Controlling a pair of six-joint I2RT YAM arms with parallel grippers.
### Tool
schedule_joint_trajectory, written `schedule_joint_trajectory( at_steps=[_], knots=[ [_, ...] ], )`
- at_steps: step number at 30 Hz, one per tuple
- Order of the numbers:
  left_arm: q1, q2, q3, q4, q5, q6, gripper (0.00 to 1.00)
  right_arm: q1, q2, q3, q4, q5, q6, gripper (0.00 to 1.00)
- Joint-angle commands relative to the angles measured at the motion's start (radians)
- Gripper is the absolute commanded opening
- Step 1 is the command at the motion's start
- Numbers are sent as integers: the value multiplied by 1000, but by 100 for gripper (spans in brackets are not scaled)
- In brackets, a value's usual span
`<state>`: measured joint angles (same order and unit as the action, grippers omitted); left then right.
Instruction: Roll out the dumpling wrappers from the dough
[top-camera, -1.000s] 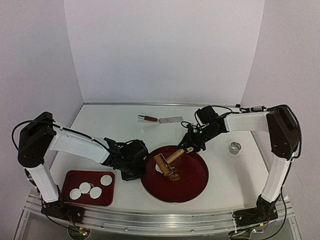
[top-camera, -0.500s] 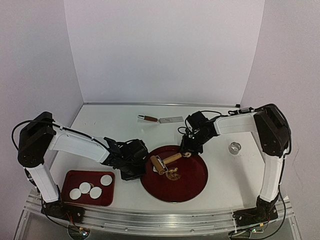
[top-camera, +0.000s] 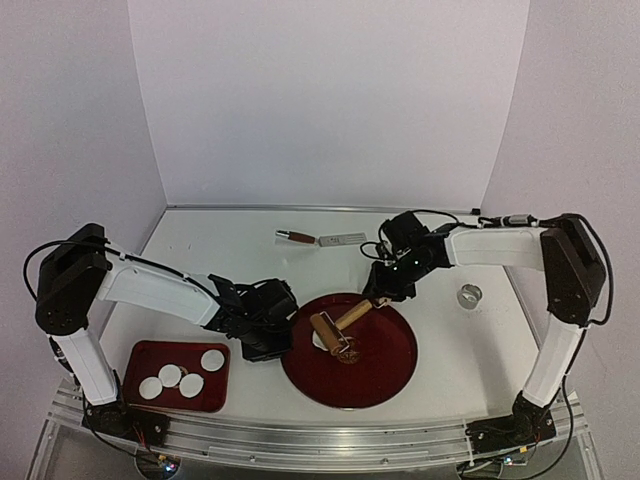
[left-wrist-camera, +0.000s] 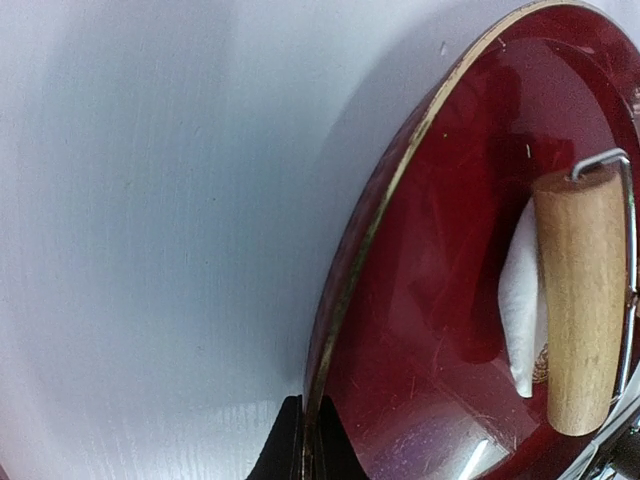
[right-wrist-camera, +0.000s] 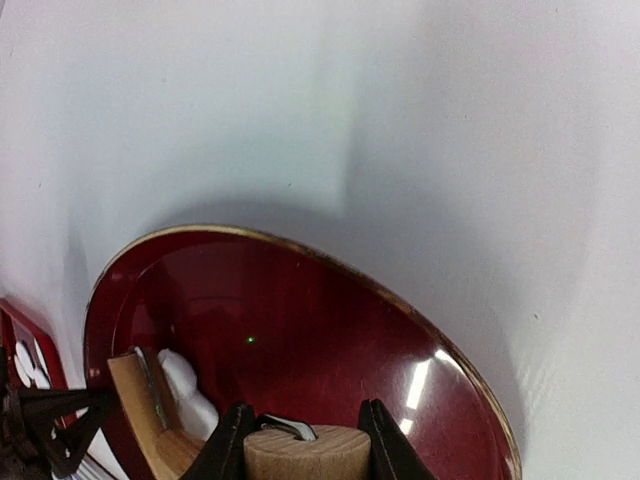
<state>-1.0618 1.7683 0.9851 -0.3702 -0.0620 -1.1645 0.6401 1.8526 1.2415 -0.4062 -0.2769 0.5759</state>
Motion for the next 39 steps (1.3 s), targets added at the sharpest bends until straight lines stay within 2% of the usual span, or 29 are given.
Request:
schedule_joint_trajectory(
  at_steps=[1, 5, 15, 18, 21, 30, 34, 39],
  knots=[
    [-2, -30, 48, -85, -17, 35, 0, 7, -156, 40, -150, -55, -143, 0],
    [-1, -48, 51, -87, -33, 27, 0, 7, -231, 59, -151, -150, -154, 0],
    [-1, -105, 63, -112, -62, 52, 0, 6, -359, 60, -172, -274, -211, 0],
    [-1, -127, 69, -108, -72, 73, 4, 6, -386, 80, -174, -318, -213, 0],
    [-1, -151, 84, -105, -86, 85, 16, 6, -406, 119, -173, -371, -214, 0],
    [-9, -235, 173, -31, -95, 132, 66, 7, -426, 260, -141, -424, -133, 0],
    [-34, -274, 205, 107, -100, 137, 74, 6, -437, 267, -42, -442, -51, 0],
    [-72, -317, 153, 359, -106, 110, 77, 7, -462, 243, 98, -454, 62, 0]
  ],
)
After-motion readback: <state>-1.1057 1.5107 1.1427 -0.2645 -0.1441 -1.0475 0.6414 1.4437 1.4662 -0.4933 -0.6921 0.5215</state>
